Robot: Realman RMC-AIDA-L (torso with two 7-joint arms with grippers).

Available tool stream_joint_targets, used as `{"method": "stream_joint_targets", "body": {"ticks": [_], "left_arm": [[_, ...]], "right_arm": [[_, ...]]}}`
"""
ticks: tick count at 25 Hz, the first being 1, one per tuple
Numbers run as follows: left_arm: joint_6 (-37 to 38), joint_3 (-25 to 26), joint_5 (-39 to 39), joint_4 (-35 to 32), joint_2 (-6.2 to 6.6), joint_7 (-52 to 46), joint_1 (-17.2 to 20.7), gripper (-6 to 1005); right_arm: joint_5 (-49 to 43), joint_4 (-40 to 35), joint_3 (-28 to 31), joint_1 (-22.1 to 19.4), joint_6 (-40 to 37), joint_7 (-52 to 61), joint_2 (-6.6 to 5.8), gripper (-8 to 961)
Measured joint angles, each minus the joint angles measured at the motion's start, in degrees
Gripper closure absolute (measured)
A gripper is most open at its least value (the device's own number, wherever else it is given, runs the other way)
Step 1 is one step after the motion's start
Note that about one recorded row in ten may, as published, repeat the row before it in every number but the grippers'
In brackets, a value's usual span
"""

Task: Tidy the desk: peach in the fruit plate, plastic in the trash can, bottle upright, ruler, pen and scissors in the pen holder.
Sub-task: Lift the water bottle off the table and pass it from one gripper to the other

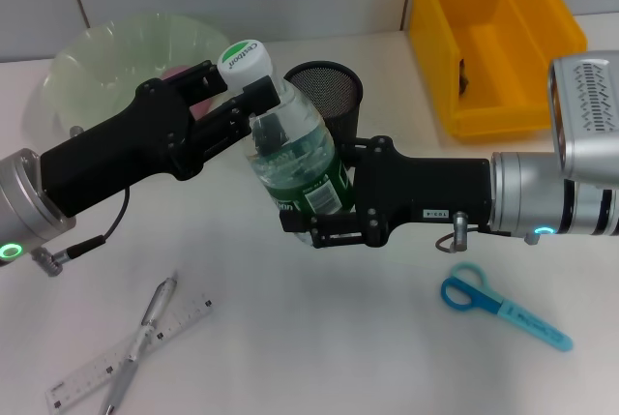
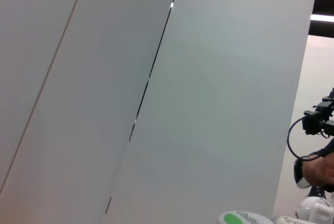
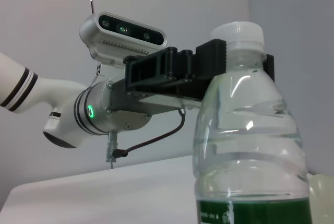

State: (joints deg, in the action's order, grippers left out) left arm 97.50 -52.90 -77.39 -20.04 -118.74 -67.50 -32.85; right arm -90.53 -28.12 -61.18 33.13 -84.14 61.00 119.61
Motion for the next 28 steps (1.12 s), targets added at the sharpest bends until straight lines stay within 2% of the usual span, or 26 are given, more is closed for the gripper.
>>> {"method": "stream_joint_targets", "body": {"ticks": [16, 21, 28], "left_arm": [[0.26, -0.13, -0.21, 0.01, -0.09, 0.0, 0.16, 548], [0.3, -0.12, -0.2, 0.0, -0.09, 0.0, 0.16, 547], [0.34, -0.1, -0.15, 0.0, -0.09, 0.0, 0.14, 547]], "right_arm": [[0.63, -0.2, 0.11, 0.01, -0.17, -0.26, 0.0, 183], [0.87, -0.36, 0.11, -0.18, -0.16, -0.34, 0.0, 120], [0.55, -0.1, 0.0, -0.18, 0.52, -0.57, 0.0, 120]]}}
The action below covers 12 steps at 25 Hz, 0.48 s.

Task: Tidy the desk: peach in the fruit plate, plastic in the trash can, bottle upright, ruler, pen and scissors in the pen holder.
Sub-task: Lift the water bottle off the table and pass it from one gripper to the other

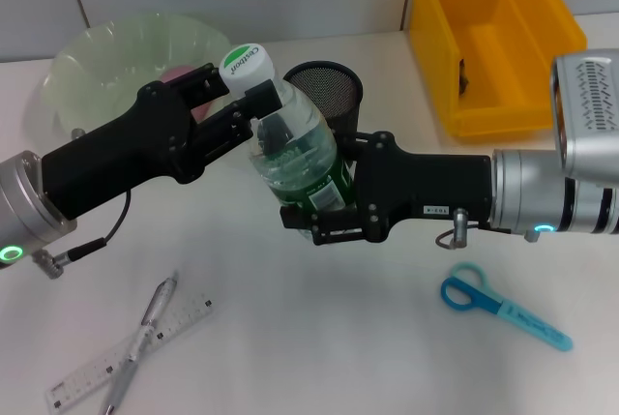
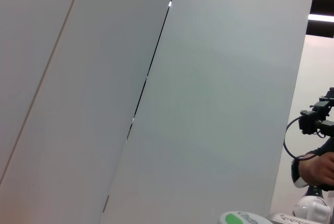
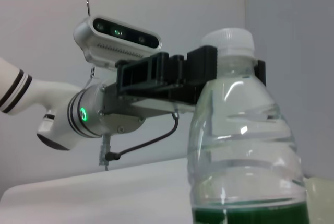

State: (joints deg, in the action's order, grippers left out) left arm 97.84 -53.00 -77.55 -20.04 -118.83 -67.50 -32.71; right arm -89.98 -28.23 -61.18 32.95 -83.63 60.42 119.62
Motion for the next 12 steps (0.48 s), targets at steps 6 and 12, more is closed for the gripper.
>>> {"method": "stream_joint_targets", "body": {"ticks": [6, 12], "left_arm": [[0.07, 0.0, 0.07, 0.0, 0.0, 0.0, -0.14, 548], [0.06, 0.0, 0.08, 0.0, 0.0, 0.01, -0.17, 548]], "right_arm": [[-0.1, 0.08, -0.01, -0.3, 0.08, -0.39, 0.0, 120], [-0.13, 0.1, -0.08, -0.41, 0.12, -0.4, 0.0, 120]]}}
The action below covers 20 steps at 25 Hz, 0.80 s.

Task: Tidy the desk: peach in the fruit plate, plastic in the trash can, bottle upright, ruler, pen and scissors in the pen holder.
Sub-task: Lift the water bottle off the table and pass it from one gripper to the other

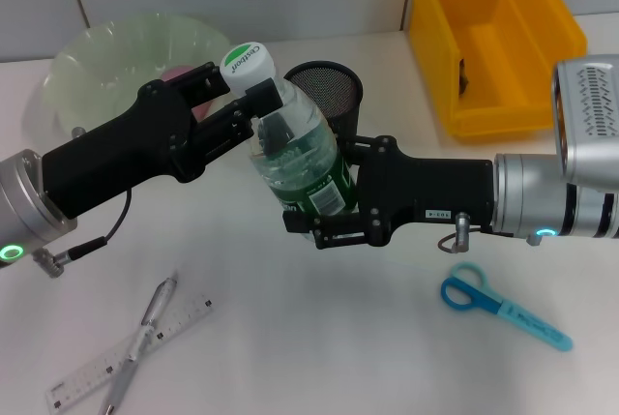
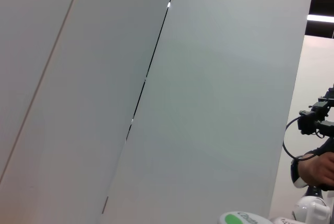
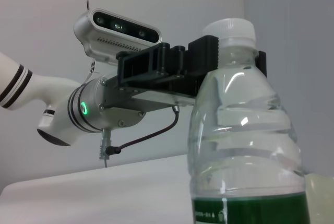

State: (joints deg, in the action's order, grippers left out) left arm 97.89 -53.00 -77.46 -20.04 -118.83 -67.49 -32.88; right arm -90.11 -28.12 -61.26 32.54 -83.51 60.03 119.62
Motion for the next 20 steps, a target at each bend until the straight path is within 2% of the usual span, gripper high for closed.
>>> {"method": "stream_joint_targets", "body": {"ticks": [20], "left_arm": [[-0.4, 0.0, -0.02, 0.0, 0.08, 0.59, 0.33, 551]], "right_arm": [[-0.05, -1.62, -0.62, -1.49, -0.66, -0.08, -0.27, 120]]}}
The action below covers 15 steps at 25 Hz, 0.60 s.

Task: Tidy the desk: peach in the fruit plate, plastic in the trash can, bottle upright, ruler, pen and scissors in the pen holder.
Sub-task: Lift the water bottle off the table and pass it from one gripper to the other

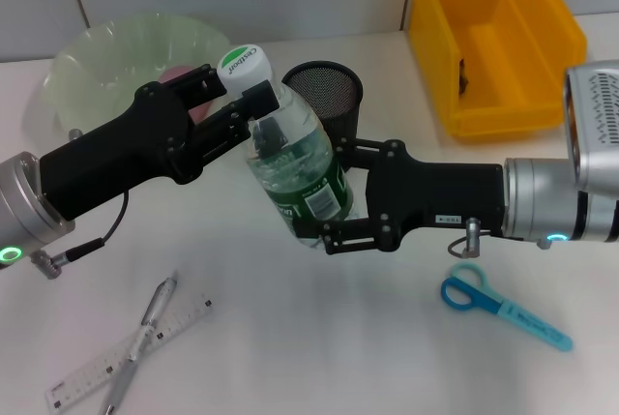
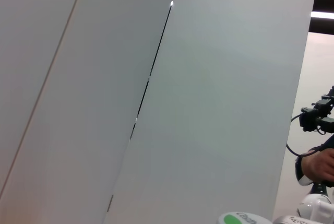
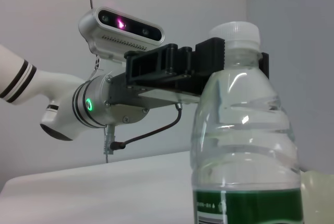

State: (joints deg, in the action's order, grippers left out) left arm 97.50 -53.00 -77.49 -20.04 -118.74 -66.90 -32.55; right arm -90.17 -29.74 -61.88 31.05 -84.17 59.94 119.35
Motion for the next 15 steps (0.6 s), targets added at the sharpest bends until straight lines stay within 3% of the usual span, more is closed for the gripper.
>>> {"method": "stream_joint_targets", "body": {"ticks": [15], "left_arm": [[-0.11, 0.0, -0.02, 0.0, 0.18, 0.02, 0.21, 550]], "right_arm": [[0.34, -1.58, 0.02, -2.15, -0.89, 0.01, -0.09, 121]]}}
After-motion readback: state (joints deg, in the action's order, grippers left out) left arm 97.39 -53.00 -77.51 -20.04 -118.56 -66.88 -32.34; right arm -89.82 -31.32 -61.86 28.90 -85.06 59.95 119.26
